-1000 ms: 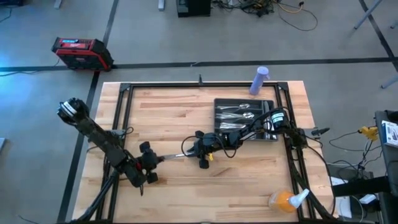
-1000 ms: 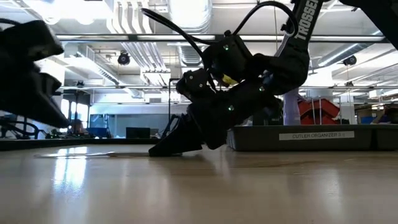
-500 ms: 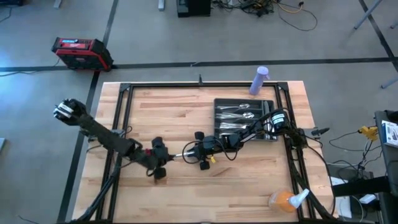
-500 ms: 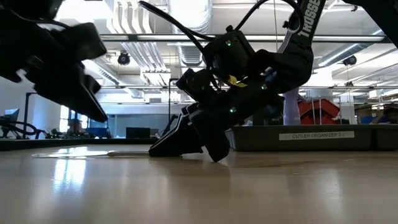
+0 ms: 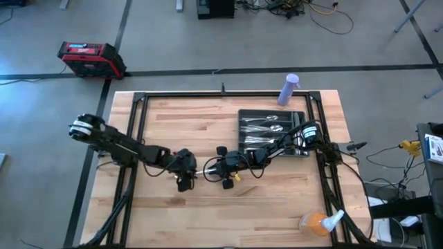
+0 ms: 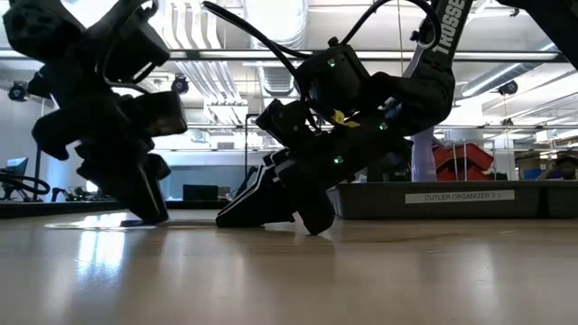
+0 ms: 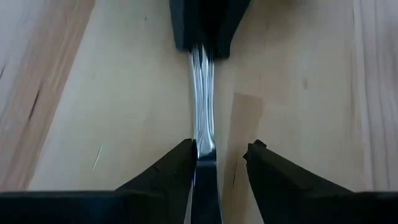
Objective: Sort silverware
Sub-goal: Put the silver knife into the gray silverware tray
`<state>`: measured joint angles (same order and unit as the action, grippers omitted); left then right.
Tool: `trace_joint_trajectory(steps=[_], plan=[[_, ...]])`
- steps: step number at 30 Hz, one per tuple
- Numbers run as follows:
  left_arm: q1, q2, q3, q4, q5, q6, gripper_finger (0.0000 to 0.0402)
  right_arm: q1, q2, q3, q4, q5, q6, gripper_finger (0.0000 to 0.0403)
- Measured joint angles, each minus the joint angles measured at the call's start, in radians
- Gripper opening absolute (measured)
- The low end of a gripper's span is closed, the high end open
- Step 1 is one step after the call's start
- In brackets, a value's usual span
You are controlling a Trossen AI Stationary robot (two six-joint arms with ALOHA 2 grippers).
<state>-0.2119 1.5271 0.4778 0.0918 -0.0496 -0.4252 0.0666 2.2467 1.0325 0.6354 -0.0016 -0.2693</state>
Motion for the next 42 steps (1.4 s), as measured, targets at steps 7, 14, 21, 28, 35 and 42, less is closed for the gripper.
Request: trace_joint_trajectory(steps=[7,14,21,28,35,42], plan=[[0.002,0.063,0.003,0.081,-0.012,-0.01,0.0097,-0.001,0.0,0.0,0.011,0.014,-0.022,0.0052],[0.003,0.067,0.003,0.059,-0.023,-0.029,0.0016,-0.006,0.0,-0.002,0.028,0.027,-0.048,0.0018],[-0.001,0.067,0.01,0.05,-0.048,0.014,0.0012,-0.017,0.0,-0.002,0.04,-0.016,-0.028,0.0008],[-0.001,0.067,0.011,0.048,-0.054,0.024,0.0012,-0.021,-0.01,-0.006,0.058,-0.019,0.019,0.0032],[-0.003,0.067,0.011,0.048,-0.061,0.029,0.0012,-0.024,-0.021,-0.007,0.033,-0.031,0.089,0.0054],[-0.006,0.067,0.011,0.049,-0.065,0.031,0.0012,-0.025,-0.021,-0.012,0.033,-0.041,0.15,0.009]])
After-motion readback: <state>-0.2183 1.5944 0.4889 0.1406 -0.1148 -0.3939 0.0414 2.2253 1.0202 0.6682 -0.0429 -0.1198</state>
